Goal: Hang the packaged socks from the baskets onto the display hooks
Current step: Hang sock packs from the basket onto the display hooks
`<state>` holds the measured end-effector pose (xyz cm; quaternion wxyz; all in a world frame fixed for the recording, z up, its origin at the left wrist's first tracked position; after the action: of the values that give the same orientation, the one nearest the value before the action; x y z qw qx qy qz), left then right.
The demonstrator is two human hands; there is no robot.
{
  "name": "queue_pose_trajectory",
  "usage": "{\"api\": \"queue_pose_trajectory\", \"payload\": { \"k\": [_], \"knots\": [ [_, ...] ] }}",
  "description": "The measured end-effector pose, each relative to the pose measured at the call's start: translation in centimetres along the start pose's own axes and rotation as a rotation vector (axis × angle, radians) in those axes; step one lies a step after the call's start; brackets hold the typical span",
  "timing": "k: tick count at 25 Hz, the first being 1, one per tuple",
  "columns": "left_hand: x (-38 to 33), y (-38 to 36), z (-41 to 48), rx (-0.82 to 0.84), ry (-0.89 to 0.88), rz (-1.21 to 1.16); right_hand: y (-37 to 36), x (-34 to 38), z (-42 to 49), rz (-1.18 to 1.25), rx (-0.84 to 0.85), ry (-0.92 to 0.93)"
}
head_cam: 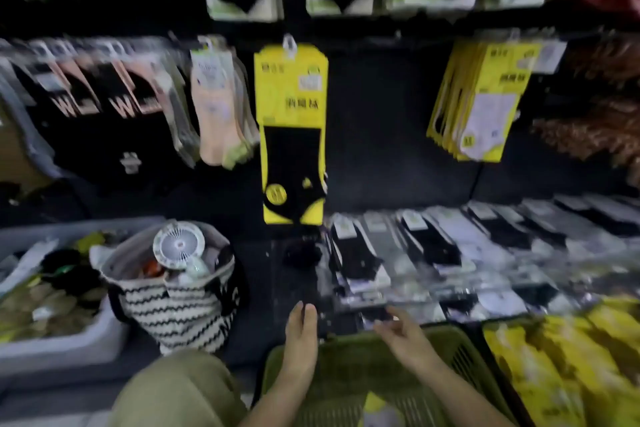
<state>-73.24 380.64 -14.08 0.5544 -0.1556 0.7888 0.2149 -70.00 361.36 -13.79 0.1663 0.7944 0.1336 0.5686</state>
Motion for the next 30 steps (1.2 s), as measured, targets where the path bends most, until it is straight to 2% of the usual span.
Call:
{"api": "queue_pose_trajectory", "payload": {
  "k": [6,9,14,17,18,21,23,25,27,30],
  "knots": [
    [15.2,-3.6,-2.3,0.017,0.173,0.269,0.7,-16.0,0.3,-0.172,-0.014,-0.274],
    [20.6,-4.2,-2.0,0.043,0.226,0.418,-1.3,-20.7,1.1,-0.375,0.077,-0.253],
    [26.5,-5.3,-0.1,0.175,0.223,0.699,-4.4,-27.7,0.8,-0.465,0.131,-0.28],
    [29.3,-5.4,-0.2,0.287,0.246,0.852,-6.6,-29.8,0.1,-0.529,0.256,-0.315],
    [30.1,-5.3,-0.5,0.33,0.244,0.891,-7.6,-29.9,-0.1,-0.48,0.32,-0.314],
    [32.2,-4.8,-1.6,0.406,0.286,0.924,-10.2,-29.4,-0.9,-0.129,0.423,-0.362],
    [33.2,-4.7,-1.8,0.413,0.322,0.9,-10.8,-29.3,-1.5,-0.008,0.367,-0.413],
    [33.8,-4.8,-2.0,0.413,0.353,0.893,-11.5,-29.3,-2.2,-0.063,0.425,-0.352],
    [34.1,-4.6,-2.0,0.388,0.368,0.917,-12.3,-29.8,-2.7,-0.128,0.505,-0.364],
    [33.2,-4.0,-1.8,0.329,0.463,0.897,-11.5,-30.4,-2.4,-0.177,0.479,-0.449]
  ]
}}
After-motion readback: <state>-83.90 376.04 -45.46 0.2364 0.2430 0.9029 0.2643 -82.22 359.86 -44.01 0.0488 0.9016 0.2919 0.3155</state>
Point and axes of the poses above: each hand's wrist, its own z-axis towards the middle knuckle, its own y-axis out of the back of the hand, x = y × z, the point moved 7 cm from there along z, towards the middle knuckle, and after that the axes turned 14 degrees about -x, right-handed, at the moved point
